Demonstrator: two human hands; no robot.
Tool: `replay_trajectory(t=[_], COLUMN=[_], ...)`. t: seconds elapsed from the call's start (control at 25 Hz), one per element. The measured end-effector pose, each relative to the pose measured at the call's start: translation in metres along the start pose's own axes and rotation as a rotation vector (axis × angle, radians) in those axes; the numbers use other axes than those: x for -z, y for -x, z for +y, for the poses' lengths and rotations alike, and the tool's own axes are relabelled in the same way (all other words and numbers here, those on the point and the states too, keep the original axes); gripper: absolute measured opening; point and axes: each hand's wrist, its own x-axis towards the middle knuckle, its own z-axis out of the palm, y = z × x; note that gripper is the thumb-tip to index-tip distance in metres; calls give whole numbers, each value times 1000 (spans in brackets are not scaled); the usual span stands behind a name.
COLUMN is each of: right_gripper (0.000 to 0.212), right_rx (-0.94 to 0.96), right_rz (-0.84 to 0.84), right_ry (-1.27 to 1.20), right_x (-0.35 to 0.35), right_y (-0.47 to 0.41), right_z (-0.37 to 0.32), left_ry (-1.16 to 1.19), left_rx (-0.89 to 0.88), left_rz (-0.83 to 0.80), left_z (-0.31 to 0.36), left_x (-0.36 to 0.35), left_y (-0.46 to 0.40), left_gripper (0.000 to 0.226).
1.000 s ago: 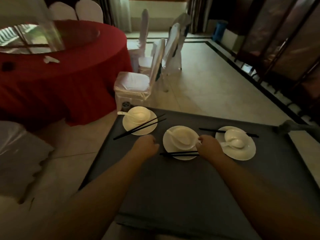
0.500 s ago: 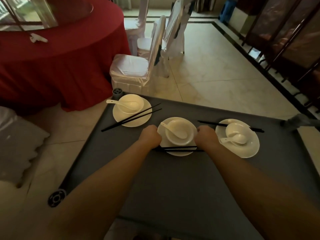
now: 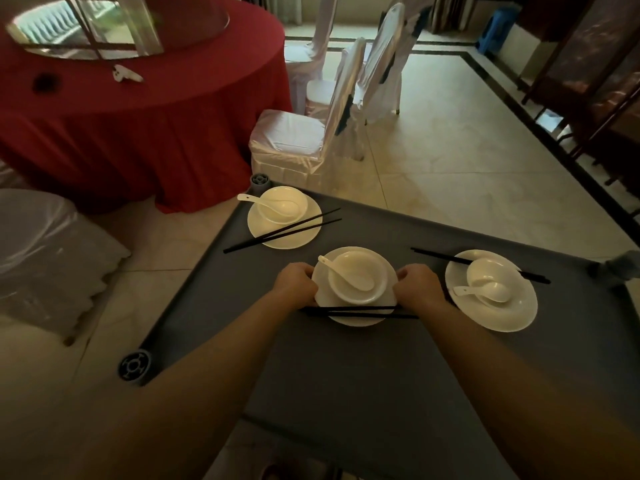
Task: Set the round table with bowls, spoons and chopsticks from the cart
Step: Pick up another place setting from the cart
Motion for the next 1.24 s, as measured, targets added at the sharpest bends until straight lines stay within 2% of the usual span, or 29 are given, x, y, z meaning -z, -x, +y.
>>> replay_trajectory(t=[0.24, 0.56, 0.96, 1.12, 1.24], right_gripper=[19, 12, 19, 18, 19], right_rx=[92, 322, 638, 738, 770], right_rz=[-60, -198, -370, -438, -558], right_ry=[-22, -10, 97, 73, 45], right_x=[-11, -20, -47, -84, -121], right_y=[17, 48, 130, 169, 203], right_z=[-19, -76, -198, -258, -309], left_ry=[136, 332, 598, 668, 733], left_rx=[30, 106, 248, 242, 277], left_rz=[64, 264, 546, 655, 752], left_z=[-24, -60, -144, -193, -238], left_x=[24, 63, 120, 160, 194], left_y=[40, 121, 221, 264, 295], left_gripper=[40, 39, 41, 38, 36])
